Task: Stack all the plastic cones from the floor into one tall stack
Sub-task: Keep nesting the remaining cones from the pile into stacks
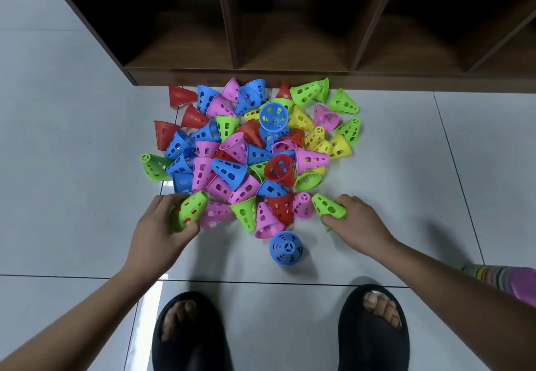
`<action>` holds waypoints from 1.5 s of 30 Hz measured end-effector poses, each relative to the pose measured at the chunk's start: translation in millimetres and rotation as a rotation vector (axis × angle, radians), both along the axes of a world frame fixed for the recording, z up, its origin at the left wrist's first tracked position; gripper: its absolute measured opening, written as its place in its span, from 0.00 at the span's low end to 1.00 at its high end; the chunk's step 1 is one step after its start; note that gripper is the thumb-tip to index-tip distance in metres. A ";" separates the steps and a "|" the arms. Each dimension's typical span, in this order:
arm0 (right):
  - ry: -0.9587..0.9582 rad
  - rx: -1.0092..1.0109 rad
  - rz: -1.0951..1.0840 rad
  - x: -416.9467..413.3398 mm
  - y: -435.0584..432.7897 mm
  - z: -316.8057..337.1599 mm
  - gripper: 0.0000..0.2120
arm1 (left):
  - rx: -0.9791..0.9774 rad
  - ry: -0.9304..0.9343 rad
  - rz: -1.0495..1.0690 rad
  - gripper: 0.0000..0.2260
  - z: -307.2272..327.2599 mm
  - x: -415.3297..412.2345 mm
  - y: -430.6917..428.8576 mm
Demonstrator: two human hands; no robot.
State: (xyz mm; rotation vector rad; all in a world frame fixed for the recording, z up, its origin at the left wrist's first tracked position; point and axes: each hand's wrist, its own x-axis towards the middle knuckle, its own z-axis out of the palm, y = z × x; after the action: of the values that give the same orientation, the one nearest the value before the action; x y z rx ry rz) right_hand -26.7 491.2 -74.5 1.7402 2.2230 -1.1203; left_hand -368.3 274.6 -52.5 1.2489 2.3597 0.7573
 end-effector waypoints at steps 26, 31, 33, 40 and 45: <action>0.352 -0.098 0.235 -3.3 -76.8 12.1 0.31 | 0.143 -0.439 -0.343 0.20 24.4 113.6 34.8; 0.362 0.022 0.144 -1.1 -68.9 5.9 0.27 | 0.066 -0.372 -0.432 0.21 7.7 117.2 31.8; 0.366 0.046 0.135 -2.5 -65.0 4.8 0.26 | 0.053 -0.323 -0.482 0.21 3.3 116.6 28.6; 0.391 0.127 0.198 -8.3 -51.7 5.4 0.22 | 0.026 -0.239 -0.486 0.24 -3.5 95.0 21.4; 0.328 0.289 0.327 -15.7 -31.6 5.9 0.24 | 0.066 -0.047 -0.414 0.18 -11.0 50.6 21.1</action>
State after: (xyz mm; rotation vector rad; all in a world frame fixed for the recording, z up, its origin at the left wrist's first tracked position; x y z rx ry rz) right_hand -42.4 459.7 -68.7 1.2699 2.8604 -1.1161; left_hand -317.8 295.8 -63.5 1.6552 1.9539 0.7198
